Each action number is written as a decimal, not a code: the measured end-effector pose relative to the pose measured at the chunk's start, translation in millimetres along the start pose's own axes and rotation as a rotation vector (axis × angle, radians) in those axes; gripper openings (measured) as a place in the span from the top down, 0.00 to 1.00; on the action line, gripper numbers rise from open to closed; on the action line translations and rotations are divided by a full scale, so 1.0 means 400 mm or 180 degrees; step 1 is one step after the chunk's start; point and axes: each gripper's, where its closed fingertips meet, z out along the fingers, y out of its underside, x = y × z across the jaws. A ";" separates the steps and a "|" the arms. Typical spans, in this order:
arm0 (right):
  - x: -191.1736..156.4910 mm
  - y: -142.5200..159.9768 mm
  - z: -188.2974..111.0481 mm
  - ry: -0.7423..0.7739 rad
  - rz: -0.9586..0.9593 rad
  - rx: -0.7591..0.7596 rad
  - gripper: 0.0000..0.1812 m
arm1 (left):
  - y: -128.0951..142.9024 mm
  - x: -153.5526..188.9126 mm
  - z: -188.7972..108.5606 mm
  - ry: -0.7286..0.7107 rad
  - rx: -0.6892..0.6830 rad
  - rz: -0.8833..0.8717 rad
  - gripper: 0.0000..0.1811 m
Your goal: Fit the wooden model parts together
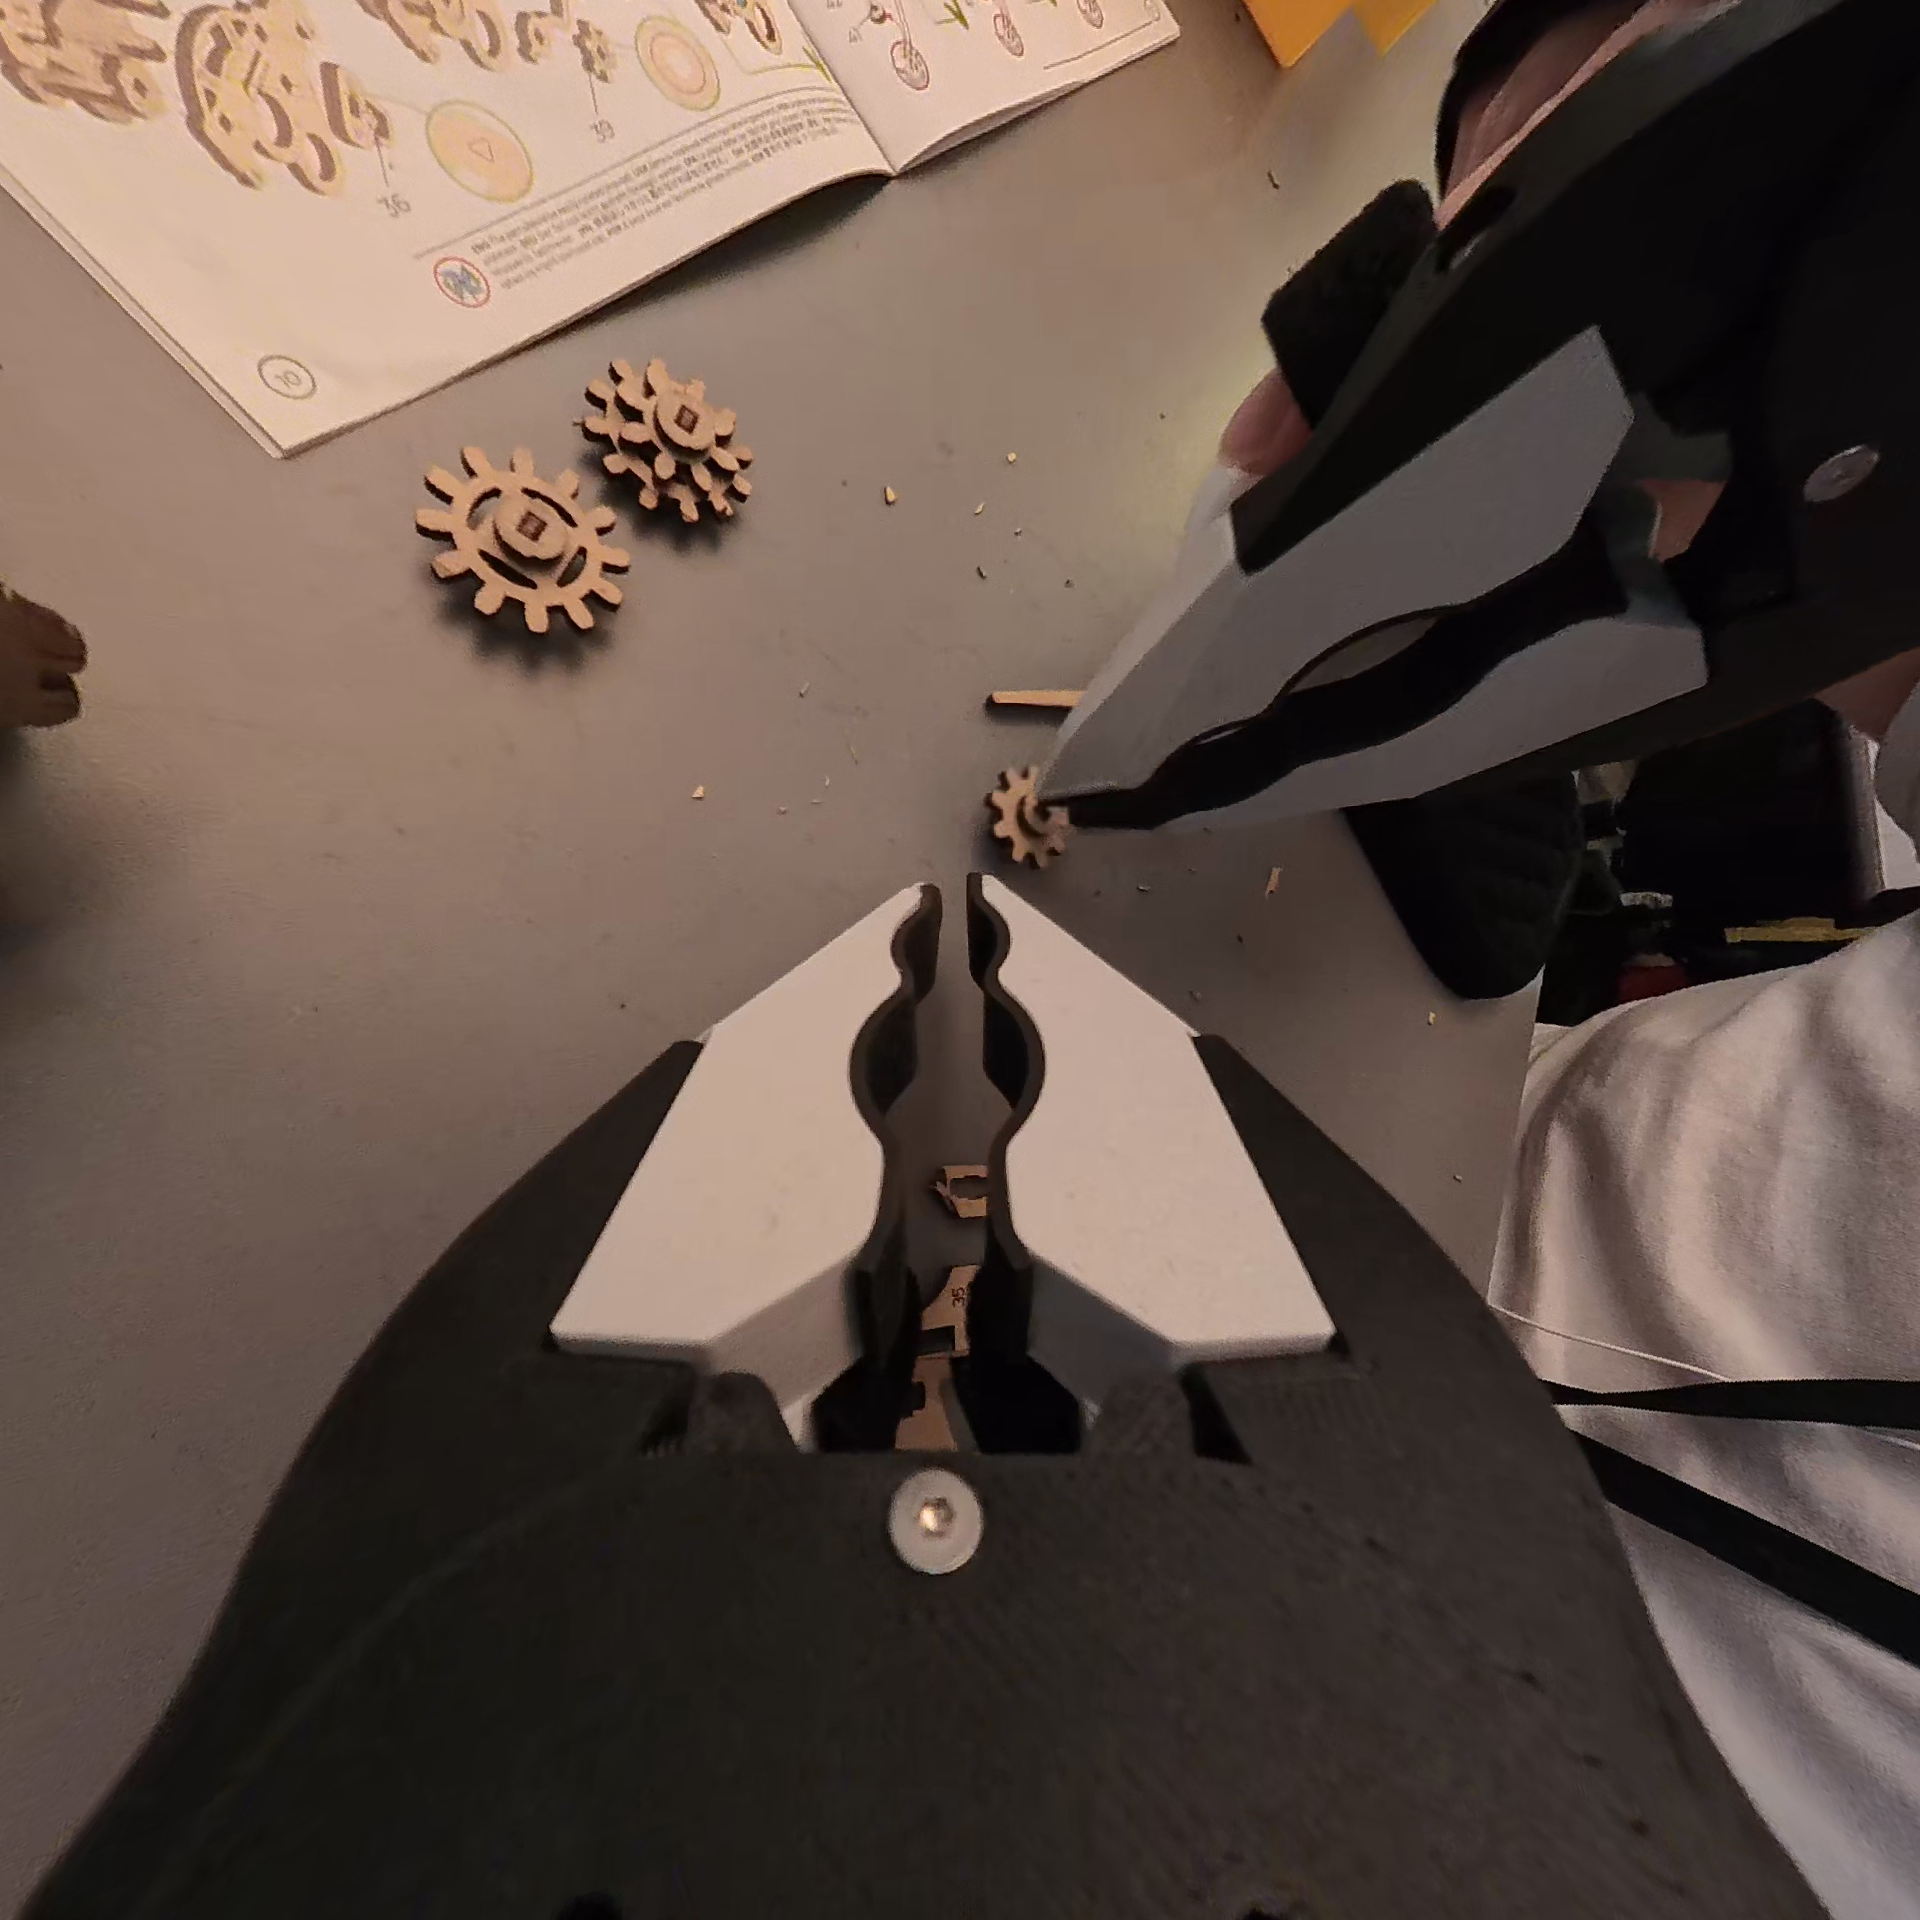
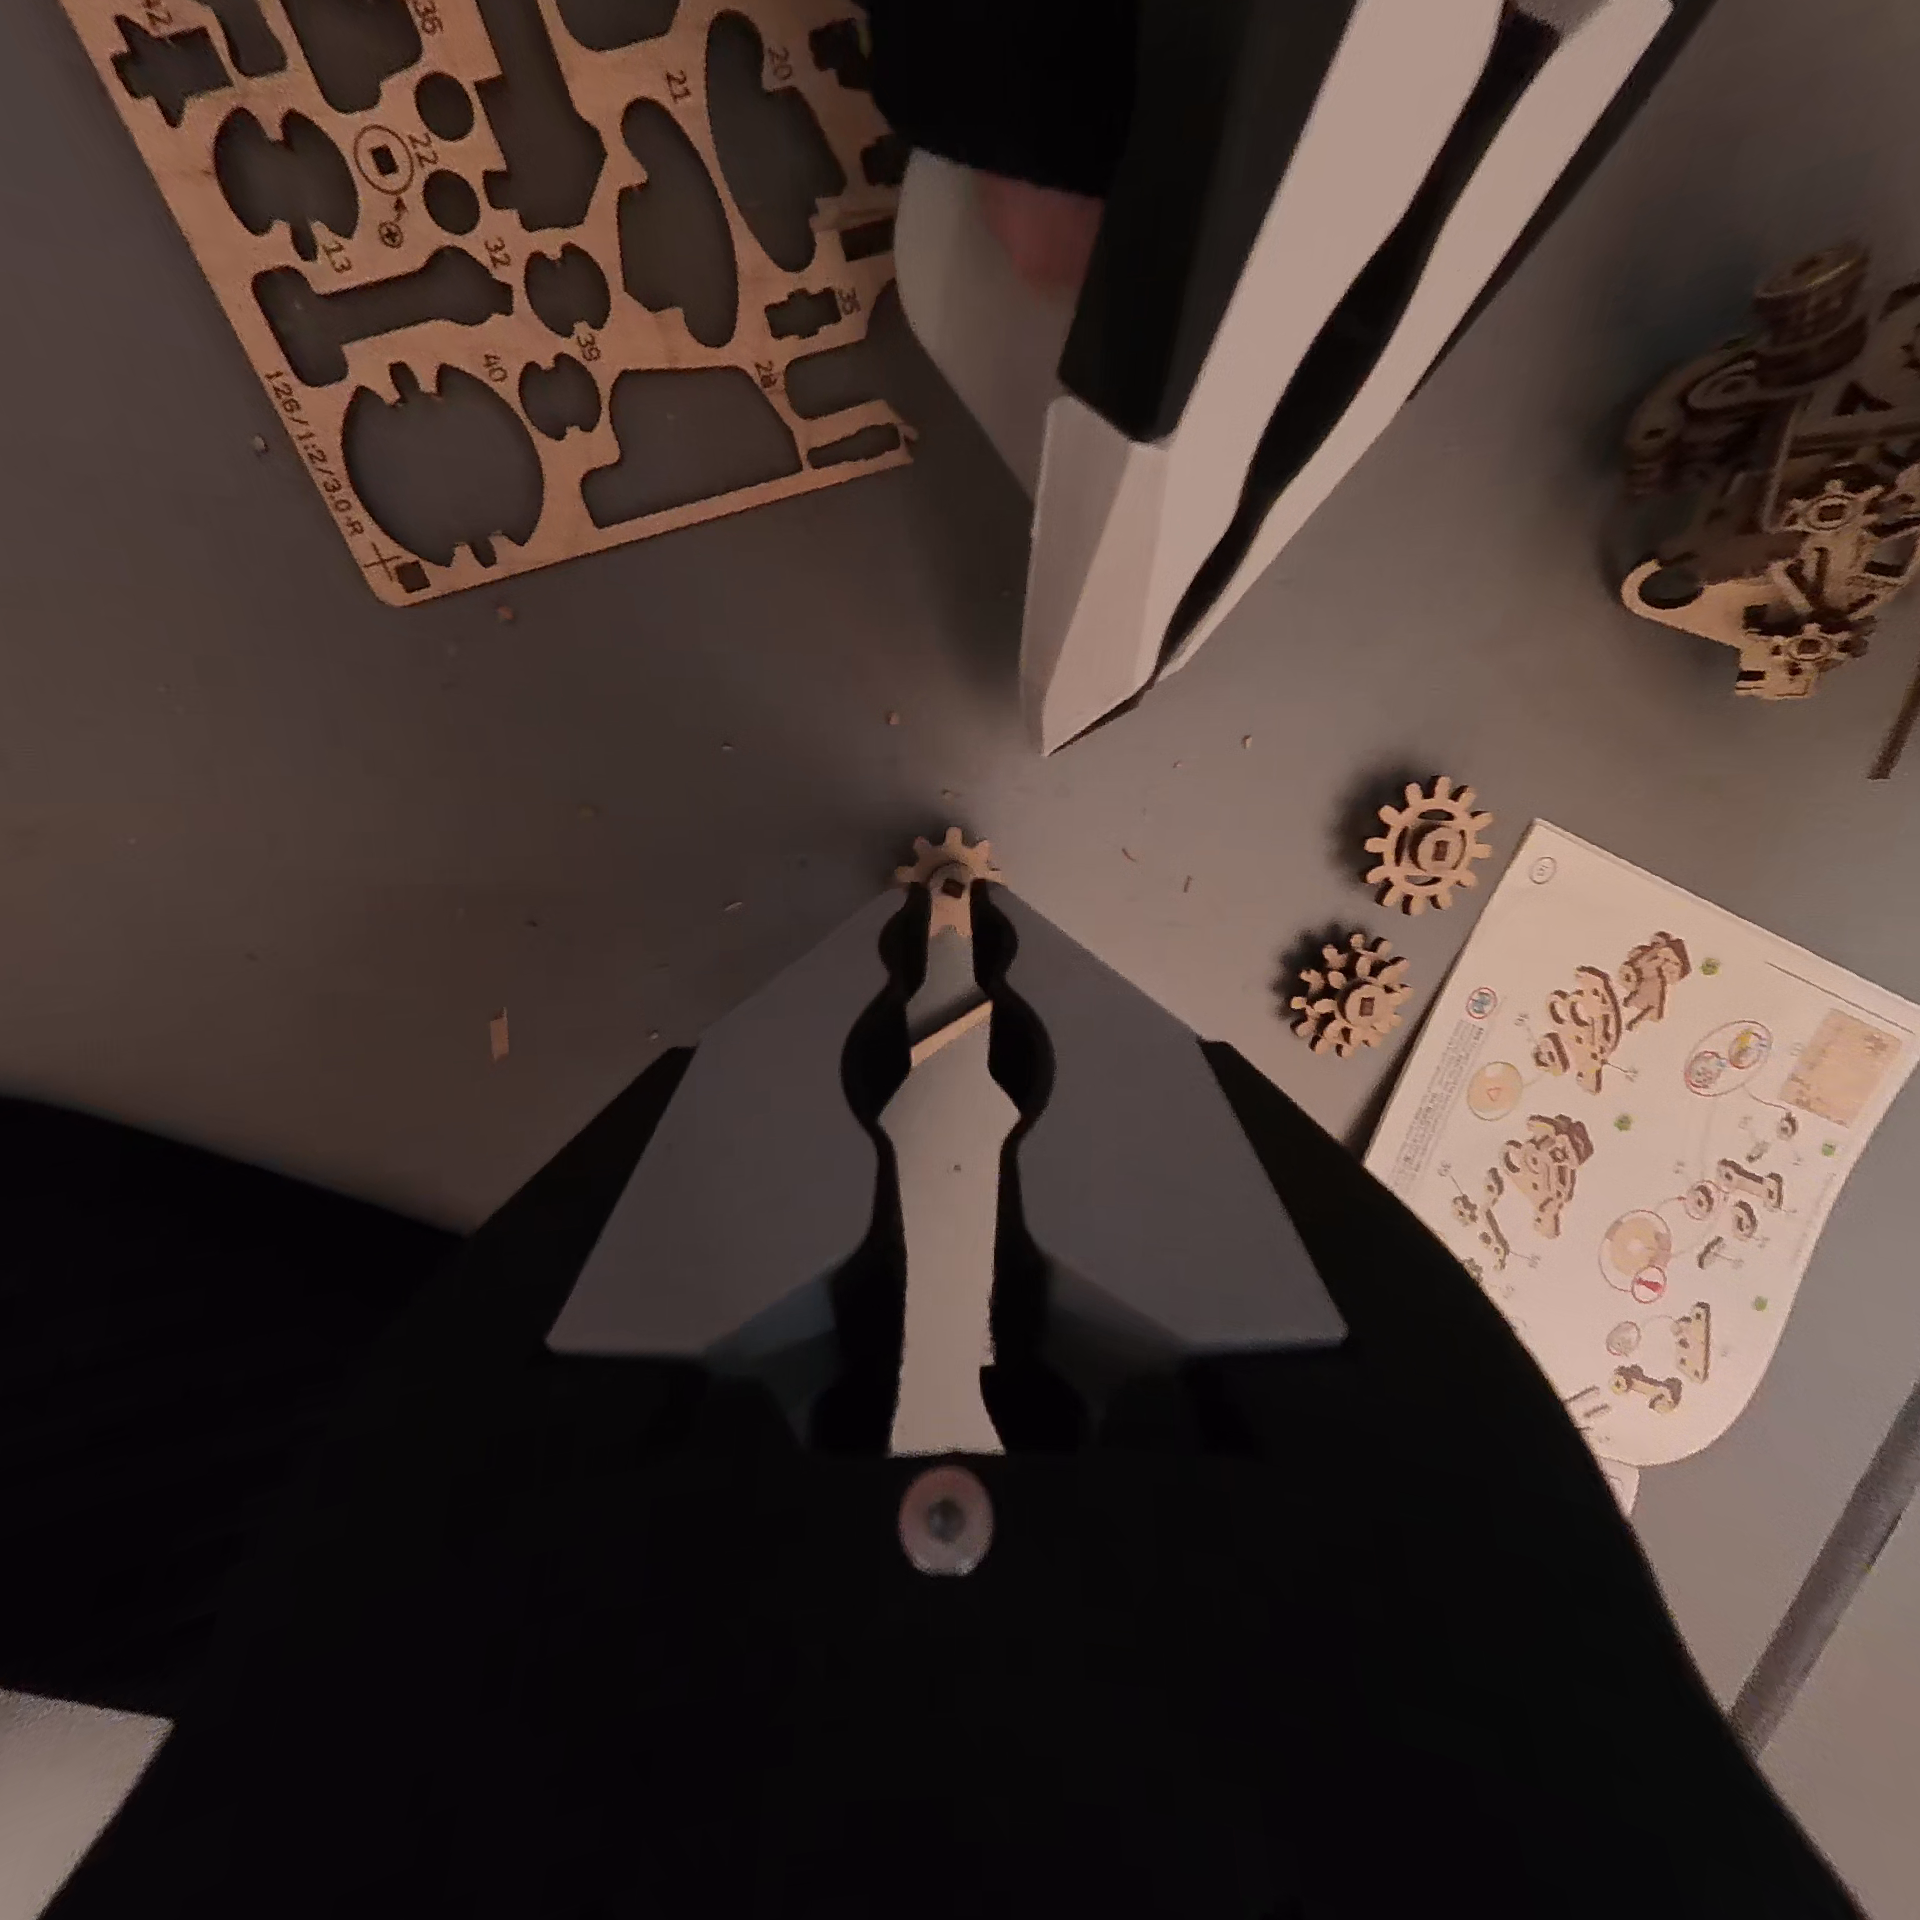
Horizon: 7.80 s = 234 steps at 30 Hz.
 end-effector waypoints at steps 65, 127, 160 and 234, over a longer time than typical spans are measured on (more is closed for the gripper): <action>-0.004 -0.010 -0.002 -0.0445 -0.1707 -0.0315 0.97 | 0.013 -0.009 0.003 -0.0048 -0.0093 0.0040 0.99; -0.002 0.001 0.013 -0.0601 -0.1497 -0.0383 0.99 | 0.012 -0.008 0.003 -0.0032 -0.0091 0.0043 0.99; -0.003 -0.005 0.013 -0.0541 -0.1363 -0.0095 1.00 | 0.005 -0.003 -0.002 -0.0033 -0.0043 0.0050 1.00; -0.001 -0.010 0.004 -0.0627 -0.1726 -0.0108 0.97 | 0.021 -0.002 0.017 -0.0024 -0.0139 0.0104 0.99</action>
